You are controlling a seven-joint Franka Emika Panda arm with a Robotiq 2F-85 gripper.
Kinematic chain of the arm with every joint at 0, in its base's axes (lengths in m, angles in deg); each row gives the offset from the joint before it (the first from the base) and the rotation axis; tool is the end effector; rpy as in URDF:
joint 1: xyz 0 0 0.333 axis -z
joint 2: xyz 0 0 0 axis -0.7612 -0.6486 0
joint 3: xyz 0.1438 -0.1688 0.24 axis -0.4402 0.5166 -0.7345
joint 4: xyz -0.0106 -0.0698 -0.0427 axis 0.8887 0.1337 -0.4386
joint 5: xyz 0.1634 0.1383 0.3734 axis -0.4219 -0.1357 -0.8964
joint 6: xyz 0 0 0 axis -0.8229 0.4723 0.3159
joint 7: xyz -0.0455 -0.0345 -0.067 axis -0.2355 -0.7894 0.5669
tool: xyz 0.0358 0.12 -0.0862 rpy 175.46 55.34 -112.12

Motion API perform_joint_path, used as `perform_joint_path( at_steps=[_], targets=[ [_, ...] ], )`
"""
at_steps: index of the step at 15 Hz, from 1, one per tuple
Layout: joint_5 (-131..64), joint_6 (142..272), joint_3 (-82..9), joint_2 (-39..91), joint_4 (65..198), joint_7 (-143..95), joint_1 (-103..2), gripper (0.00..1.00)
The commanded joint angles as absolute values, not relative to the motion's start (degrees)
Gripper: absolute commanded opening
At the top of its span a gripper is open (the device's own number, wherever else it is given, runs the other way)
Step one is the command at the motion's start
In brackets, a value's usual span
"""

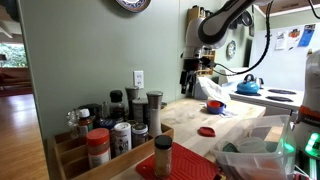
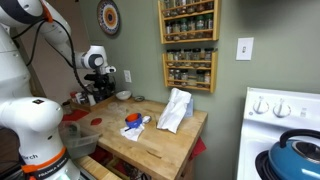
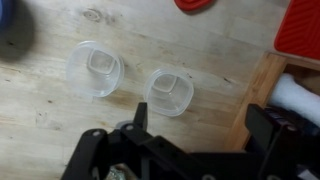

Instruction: Pile the two small lunch boxes on the table and then put the red lid on the lunchbox

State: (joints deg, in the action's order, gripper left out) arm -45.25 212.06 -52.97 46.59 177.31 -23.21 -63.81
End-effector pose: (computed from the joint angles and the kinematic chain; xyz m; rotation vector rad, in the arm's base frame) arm 0.4645 0.2406 0.2857 -2.9941 -0.4360 -0.1002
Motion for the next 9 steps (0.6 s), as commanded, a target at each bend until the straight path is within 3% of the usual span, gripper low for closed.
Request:
perform_joint_path(
  at_steps=[1,6,7,9],
  targets=[
    [-38.3,215.6,-53.7,39.7,175.2,-32.4,-63.3,1.00],
    [-32.6,215.7,-52.7,34.7,173.5,-39.8,-64.3,1.00],
    [-32.5,216.0,-52.6,34.0,173.2,-40.3,-64.4,0.75],
    [-31.8,217.1,-52.2,32.8,172.7,-41.2,-64.7,0.66]
  ],
)
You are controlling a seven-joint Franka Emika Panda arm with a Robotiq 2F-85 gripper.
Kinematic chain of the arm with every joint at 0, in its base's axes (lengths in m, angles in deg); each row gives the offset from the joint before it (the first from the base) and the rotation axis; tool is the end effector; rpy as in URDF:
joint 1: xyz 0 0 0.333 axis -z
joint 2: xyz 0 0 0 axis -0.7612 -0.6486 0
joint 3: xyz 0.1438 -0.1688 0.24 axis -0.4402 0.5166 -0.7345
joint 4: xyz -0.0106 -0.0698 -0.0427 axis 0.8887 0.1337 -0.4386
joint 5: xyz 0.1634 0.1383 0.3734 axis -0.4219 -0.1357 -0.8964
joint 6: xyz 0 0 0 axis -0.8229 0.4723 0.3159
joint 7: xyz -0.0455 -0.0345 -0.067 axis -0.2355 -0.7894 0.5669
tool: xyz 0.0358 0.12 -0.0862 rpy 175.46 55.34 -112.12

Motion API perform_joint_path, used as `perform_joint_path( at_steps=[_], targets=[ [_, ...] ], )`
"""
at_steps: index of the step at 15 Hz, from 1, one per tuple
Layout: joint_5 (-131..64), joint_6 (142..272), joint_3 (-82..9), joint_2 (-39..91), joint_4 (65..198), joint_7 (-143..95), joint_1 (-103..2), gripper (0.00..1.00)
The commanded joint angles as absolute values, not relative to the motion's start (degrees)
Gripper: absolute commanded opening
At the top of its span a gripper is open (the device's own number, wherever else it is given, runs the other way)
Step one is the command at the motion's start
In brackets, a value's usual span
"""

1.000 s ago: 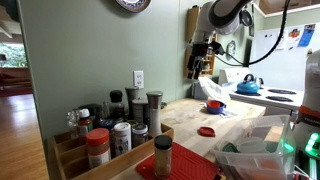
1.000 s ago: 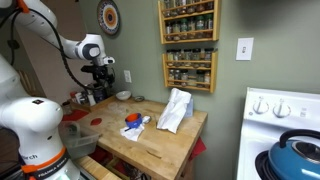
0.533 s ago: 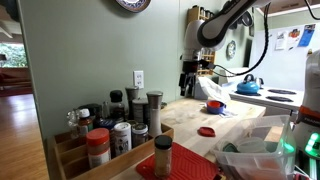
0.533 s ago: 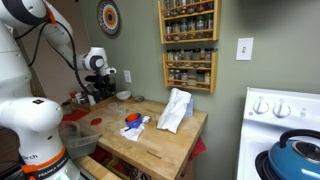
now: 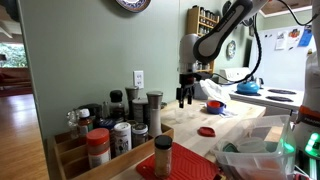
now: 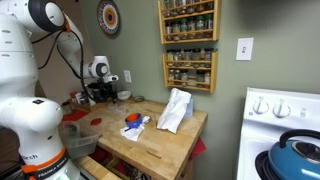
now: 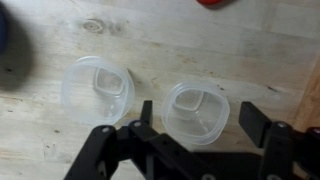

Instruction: Pile the two small lunch boxes on the table and then put the red lid on the lunchbox

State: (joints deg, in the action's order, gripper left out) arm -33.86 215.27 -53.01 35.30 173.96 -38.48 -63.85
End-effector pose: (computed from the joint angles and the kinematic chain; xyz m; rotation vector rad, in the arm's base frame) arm 0.4794 0.2462 0.2144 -3.1209 -0.2656 -0.0212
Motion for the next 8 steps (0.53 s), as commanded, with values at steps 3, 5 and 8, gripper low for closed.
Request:
perform_joint_path(
  at_steps=[3,5,8],
  targets=[
    [-29.3,219.2,-51.3,31.3,172.2,-43.2,-65.2,0.42],
    [-26.9,220.3,-50.3,30.8,172.1,-45.9,-65.7,0.79],
    [-24.6,220.7,-49.1,30.7,172.2,-48.5,-66.3,0.91]
  ],
)
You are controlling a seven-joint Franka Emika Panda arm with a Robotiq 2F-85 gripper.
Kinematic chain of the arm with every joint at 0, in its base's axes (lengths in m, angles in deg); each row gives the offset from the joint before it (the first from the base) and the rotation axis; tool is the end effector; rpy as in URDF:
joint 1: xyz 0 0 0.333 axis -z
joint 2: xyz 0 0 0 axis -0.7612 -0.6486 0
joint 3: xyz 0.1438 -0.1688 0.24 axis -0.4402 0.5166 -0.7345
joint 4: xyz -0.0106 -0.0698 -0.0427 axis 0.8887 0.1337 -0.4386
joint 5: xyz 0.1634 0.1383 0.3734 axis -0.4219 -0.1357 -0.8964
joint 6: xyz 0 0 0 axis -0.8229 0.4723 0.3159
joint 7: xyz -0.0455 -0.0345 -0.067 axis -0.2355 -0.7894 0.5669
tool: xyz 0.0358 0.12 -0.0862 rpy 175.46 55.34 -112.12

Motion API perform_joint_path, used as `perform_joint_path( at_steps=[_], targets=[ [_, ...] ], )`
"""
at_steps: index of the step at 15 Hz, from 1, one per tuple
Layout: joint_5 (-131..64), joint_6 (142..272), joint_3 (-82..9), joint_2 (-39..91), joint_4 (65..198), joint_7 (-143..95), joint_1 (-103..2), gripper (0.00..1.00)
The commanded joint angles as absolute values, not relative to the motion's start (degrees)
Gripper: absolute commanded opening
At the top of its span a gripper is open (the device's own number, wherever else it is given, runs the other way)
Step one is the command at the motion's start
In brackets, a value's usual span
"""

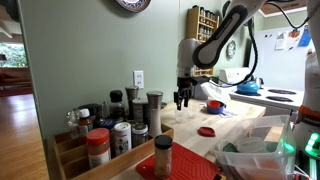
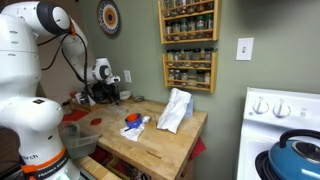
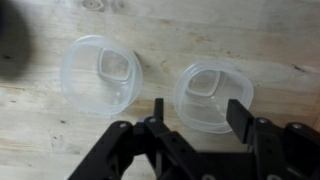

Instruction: Pile the two small lunch boxes on the table and then put the red lid on the lunchbox

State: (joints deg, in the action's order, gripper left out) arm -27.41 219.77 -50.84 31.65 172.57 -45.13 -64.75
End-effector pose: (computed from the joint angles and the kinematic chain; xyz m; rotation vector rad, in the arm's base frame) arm 0.4975 0.2419 0.1971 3.1119 0.1929 0.1146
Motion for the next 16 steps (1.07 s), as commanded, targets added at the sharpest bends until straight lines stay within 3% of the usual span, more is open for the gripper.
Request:
perform_joint_path(
  at_steps=[1,2,4,11,16],
  targets=[
    [-24.7,220.5,-49.1,30.5,172.2,-48.5,-66.4,0.83],
    [-25.4,220.8,-49.2,30.2,172.2,-48.2,-66.3,0.56],
    [-25.7,221.0,-49.3,29.9,172.2,-48.3,-66.5,0.55],
    [-27.1,220.0,-49.7,30.8,172.9,-47.5,-66.6,0.01],
    [-31.9,219.2,-51.0,34.1,173.9,-42.2,-65.1,0.00]
  ],
)
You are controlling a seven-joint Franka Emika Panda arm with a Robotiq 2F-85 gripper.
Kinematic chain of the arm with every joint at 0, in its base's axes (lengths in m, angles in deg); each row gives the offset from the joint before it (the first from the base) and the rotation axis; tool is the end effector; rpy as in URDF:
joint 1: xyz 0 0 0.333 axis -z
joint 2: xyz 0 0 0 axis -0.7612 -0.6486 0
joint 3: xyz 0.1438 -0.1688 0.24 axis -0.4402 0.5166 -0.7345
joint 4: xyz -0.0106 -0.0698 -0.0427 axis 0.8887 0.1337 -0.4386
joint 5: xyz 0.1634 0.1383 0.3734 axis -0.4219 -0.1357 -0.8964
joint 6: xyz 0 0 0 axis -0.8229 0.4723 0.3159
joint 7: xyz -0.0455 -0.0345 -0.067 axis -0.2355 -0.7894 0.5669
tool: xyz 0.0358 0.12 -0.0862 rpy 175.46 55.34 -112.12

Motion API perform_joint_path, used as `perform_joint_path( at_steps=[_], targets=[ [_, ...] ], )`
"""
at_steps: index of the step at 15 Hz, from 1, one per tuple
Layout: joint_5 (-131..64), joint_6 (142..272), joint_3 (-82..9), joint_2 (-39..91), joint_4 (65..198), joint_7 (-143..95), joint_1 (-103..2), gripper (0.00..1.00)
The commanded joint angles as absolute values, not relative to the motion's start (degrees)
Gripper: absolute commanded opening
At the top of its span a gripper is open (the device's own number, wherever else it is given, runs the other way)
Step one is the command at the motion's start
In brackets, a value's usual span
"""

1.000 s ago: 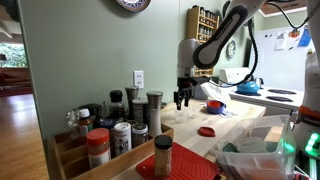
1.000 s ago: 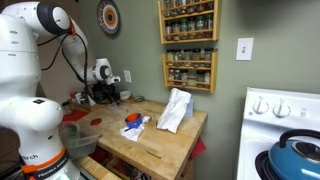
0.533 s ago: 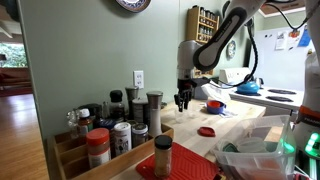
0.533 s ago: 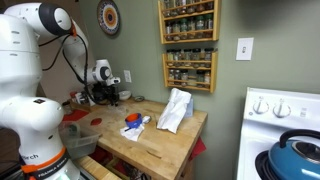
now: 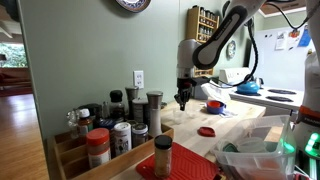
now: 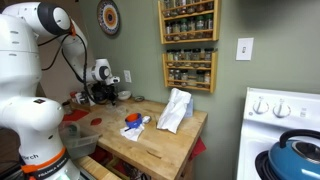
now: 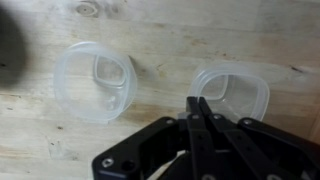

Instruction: Pile the two small lunch boxes on the table and then put the red lid on the lunchbox

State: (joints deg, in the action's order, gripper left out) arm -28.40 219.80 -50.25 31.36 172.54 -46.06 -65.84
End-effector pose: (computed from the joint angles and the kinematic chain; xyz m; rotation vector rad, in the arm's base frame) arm 0.4949 0.2462 0.1944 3.1211 0.1598 0.1027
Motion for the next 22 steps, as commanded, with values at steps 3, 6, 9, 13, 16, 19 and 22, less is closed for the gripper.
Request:
perform_joint_path(
  at_steps=[3,6,9,13,16,19,22],
  targets=[
    [-34.3,216.8,-51.1,38.6,174.7,-38.9,-64.5,0.00],
    [-34.8,214.1,-50.5,45.1,176.6,-37.4,-63.4,0.00],
    [-34.7,209.9,-50.0,50.7,178.0,-36.5,-61.8,0.00],
    [-35.1,207.0,-49.0,53.7,179.9,-33.9,-59.4,0.00],
    [-34.9,207.9,-48.5,52.8,180.9,-31.6,-58.3,0.00],
    [-33.9,209.1,-48.4,51.1,181.5,-31.6,-57.3,0.00],
    [-33.7,210.2,-48.3,49.8,181.9,-31.5,-56.8,0.00]
  ],
)
